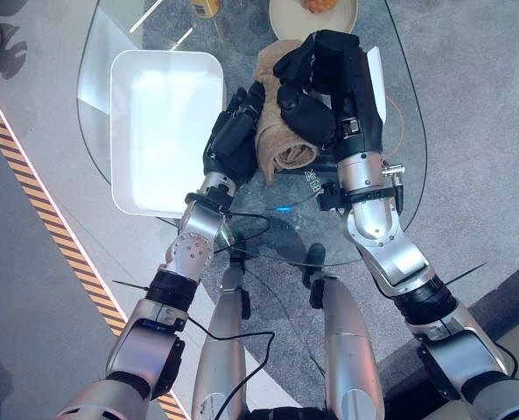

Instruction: Wipe the table with a cloth and put it in the basket.

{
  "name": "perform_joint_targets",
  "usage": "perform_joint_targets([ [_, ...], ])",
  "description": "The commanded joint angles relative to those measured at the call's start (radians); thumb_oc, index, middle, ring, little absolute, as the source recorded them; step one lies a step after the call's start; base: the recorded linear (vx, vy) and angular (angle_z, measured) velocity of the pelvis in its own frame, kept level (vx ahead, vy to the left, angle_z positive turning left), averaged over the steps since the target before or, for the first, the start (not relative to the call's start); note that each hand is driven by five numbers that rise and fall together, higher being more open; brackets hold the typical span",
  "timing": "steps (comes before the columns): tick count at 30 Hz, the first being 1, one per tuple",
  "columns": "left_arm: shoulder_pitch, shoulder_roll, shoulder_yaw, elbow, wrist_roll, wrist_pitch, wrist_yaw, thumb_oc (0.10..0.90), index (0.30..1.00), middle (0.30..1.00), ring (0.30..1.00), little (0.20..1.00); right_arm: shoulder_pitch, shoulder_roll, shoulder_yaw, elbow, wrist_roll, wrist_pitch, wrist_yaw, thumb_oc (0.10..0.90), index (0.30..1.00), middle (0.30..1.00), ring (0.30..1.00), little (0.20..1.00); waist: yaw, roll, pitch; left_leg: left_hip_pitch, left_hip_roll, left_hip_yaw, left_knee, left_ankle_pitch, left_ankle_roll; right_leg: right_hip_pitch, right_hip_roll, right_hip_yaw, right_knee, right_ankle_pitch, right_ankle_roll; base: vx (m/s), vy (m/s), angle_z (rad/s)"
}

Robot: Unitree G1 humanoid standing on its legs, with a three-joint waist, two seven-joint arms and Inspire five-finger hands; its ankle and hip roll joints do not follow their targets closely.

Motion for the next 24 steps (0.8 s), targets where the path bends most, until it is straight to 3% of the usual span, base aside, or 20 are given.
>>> perform_joint_targets([
  [1, -0.133, -0.046, -0.048, -0.148, 0.018, -0.02, -0.145, 0.1, 0.3, 0.3, 0.3, 0.2, -0.182, 0.038, -0.049, -0.145, -0.045, -0.093, 0.002, 0.1, 0.3, 0.3, 0.3, 0.2, 0.01, -0.037, -0.029, 0.033, -0.079, 0.097, 0.113, -0.182, 0.062, 0.048, 0.085, 0.069, -0.205, 0.111, 0.045, 0.0, 0.0, 0.0],
  [9, -0.136, -0.05, -0.048, -0.148, 0.012, -0.036, -0.14, 0.1, 0.3, 0.3, 0.3, 0.2, -0.182, 0.038, -0.047, -0.139, -0.044, -0.095, 0.001, 0.1, 0.3, 0.3, 0.3, 0.2, 0.01, -0.039, -0.029, 0.033, -0.08, 0.096, 0.114, -0.183, 0.061, 0.048, 0.085, 0.068, -0.204, 0.109, 0.045, 0.0, 0.0, 0.0],
  [10, -0.135, -0.051, -0.047, -0.149, 0.009, -0.039, -0.14, 0.1, 0.3, 0.3, 0.3, 0.2, -0.182, 0.038, -0.047, -0.139, -0.041, -0.096, 0.0, 0.147, 0.34, 0.34, 0.34, 0.247, 0.01, -0.038, -0.029, 0.032, -0.08, 0.097, 0.114, -0.183, 0.061, 0.048, 0.084, 0.069, -0.205, 0.109, 0.045, 0.0, 0.0, 0.0],
  [13, -0.127, -0.054, -0.042, -0.152, 0.006, -0.058, -0.141, 0.1, 0.3, 0.3, 0.3, 0.2, -0.175, 0.04, -0.05, -0.141, -0.029, -0.102, 0.007, 0.8, 0.9, 0.9, 0.9, 0.9, 0.01, -0.039, -0.029, 0.036, -0.079, 0.096, 0.12, -0.194, 0.061, 0.05, 0.085, 0.069, -0.197, 0.099, 0.045, 0.0, 0.0, 0.0],
  [24, -0.122, -0.082, -0.013, -0.157, -0.032, -0.132, -0.123, 0.1, 0.3, 0.3, 0.3, 0.2, -0.172, 0.058, -0.063, -0.144, -0.056, -0.117, 0.006, 0.8, 0.9, 0.9, 0.9, 0.9, 0.013, -0.046, -0.029, 0.034, -0.081, 0.092, 0.114, -0.185, 0.061, 0.049, 0.089, 0.068, -0.202, 0.107, 0.043, 0.0, 0.0, 0.0],
])
